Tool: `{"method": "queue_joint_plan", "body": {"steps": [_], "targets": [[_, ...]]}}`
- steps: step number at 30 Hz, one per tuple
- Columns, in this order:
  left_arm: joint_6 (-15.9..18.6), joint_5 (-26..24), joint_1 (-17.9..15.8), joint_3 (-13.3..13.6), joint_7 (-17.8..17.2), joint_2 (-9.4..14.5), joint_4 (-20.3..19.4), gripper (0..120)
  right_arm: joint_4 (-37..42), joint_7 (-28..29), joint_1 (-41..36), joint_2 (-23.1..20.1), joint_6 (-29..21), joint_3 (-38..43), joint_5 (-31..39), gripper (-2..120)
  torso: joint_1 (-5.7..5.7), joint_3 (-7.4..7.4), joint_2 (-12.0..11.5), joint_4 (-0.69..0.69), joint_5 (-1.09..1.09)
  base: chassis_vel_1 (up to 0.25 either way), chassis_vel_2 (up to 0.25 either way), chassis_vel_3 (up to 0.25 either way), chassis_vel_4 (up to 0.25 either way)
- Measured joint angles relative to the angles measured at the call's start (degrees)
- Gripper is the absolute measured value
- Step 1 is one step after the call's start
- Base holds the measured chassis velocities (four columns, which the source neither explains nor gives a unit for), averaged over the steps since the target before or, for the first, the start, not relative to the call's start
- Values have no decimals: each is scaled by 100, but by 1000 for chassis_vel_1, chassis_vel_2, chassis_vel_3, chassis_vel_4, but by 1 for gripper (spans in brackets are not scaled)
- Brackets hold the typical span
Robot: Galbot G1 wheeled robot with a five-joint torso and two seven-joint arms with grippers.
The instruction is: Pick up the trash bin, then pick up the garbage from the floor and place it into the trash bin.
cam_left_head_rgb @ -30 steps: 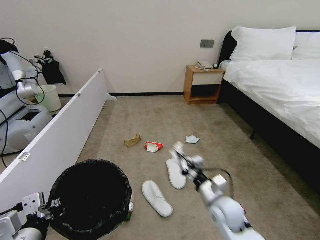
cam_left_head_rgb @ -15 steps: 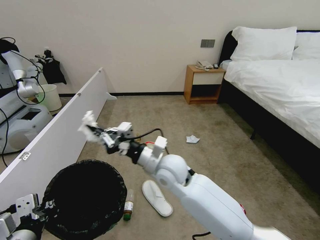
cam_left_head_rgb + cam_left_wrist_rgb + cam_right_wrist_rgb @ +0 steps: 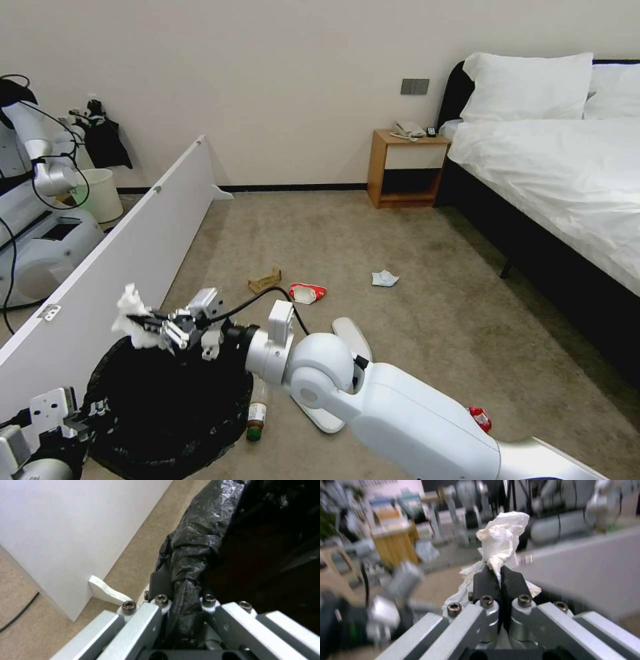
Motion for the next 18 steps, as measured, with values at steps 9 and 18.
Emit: {"method": "queue_joint_plan", "body": {"steps": [9,18], "targets": [[0,-23,1,-10,0,13,1,2,61,712,101,27,-1111,-240,271,0,0,0,0,1,0,0,0,0,0],[0,-48,-13,1,1,12,2,2,145,1125,113,72,-1690,-209,637,24,0,0,0,0,0,0,0,0,0]]}}
